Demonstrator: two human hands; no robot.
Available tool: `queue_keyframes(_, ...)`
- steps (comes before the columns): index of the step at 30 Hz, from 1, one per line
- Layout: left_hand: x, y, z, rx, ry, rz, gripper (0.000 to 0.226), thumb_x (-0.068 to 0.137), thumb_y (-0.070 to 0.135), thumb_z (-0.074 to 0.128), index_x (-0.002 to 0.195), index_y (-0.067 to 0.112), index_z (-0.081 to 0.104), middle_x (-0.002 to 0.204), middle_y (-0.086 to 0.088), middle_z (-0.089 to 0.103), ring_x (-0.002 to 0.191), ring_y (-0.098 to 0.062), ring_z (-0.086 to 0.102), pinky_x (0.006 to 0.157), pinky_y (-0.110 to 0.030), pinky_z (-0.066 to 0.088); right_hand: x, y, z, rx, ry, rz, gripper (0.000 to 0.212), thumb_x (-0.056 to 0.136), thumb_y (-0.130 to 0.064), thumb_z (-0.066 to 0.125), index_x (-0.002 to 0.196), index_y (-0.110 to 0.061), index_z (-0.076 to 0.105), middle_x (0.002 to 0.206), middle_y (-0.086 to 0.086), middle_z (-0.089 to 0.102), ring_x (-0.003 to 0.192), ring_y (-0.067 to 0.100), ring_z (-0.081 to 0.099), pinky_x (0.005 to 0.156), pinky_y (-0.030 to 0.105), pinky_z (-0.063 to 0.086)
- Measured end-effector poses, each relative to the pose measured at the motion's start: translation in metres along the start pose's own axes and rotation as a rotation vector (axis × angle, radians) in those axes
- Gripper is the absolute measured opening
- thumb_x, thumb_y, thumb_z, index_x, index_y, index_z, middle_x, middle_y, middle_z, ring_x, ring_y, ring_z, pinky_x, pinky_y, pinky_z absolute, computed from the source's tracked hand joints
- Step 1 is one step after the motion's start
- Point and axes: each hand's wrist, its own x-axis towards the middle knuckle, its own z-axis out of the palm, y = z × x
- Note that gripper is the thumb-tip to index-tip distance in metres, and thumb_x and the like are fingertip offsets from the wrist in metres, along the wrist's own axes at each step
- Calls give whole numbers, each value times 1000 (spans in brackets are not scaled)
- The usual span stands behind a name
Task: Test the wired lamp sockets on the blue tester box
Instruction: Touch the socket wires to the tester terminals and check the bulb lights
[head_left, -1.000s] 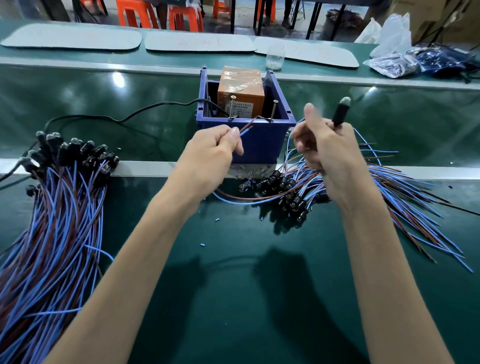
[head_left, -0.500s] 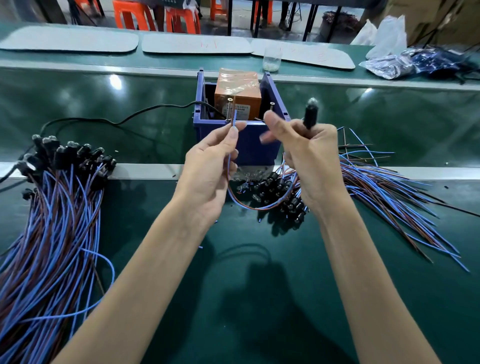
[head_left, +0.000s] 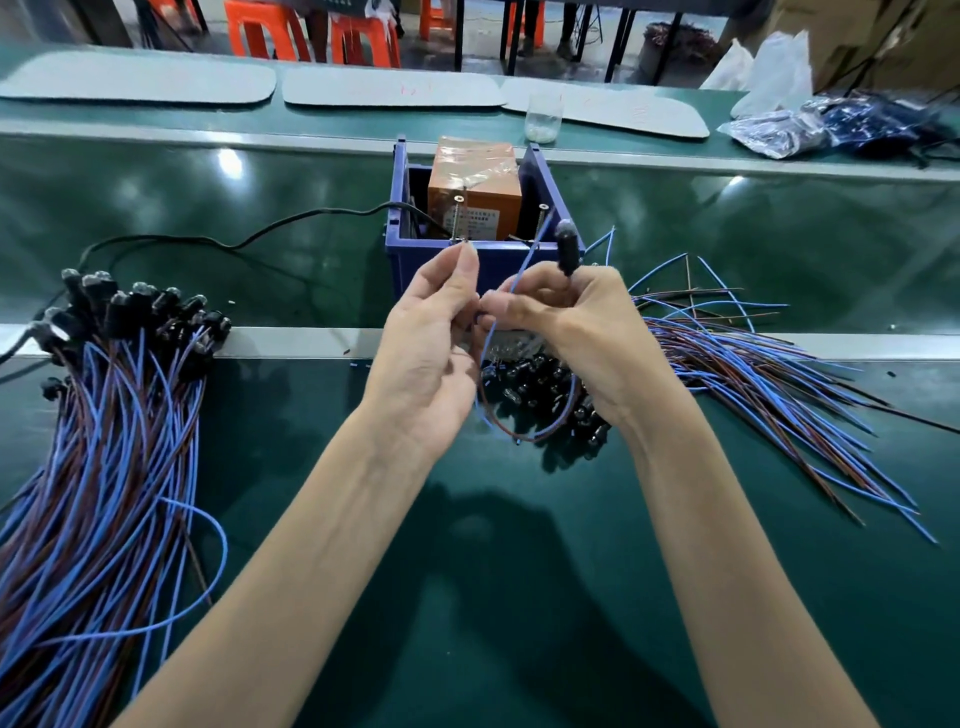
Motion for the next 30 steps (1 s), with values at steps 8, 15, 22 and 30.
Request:
queue_keyframes(8, 13, 8, -17, 256, 165, 191, 14, 93, 7, 60, 87, 19, 65, 64, 10, 54, 50, 1, 50, 54, -11, 44, 9, -3, -20, 138, 297, -21, 22, 100, -12, 48, 89, -4, 65, 59, 2, 54, 46, 7, 57, 46, 11, 40)
queue_keyframes(15, 22, 9, -30, 569, 161, 326, 31, 94, -1, 53, 98, 23, 71, 76, 9, 57, 59, 2, 56, 67, -11, 47, 15, -1, -39, 101, 423, 49, 14, 100, -10, 47, 93, -16, 57, 50, -7, 39, 37, 2, 26, 37, 13, 20)
queue_keyframes(22, 33, 16, -41, 523, 188, 367, 33, 92, -8, 51, 95, 17, 72, 88, 3, 68, 78, 0, 66, 76, -12, 51, 19, 0, -50, 149, 488, 104, 31, 90, 4, 38, 89, -9, 65, 60, -4, 50, 41, 3, 27, 35, 13, 20)
queue_keyframes(30, 35, 16, -49, 512, 146, 376, 22, 94, -3, 55, 107, 8, 68, 84, 0, 73, 81, -12, 73, 76, -16, 53, 17, 4, -50, 53, 408, 120, 30, 96, 4, 39, 106, -9, 64, 76, -1, 66, 49, 4, 33, 40, 12, 27)
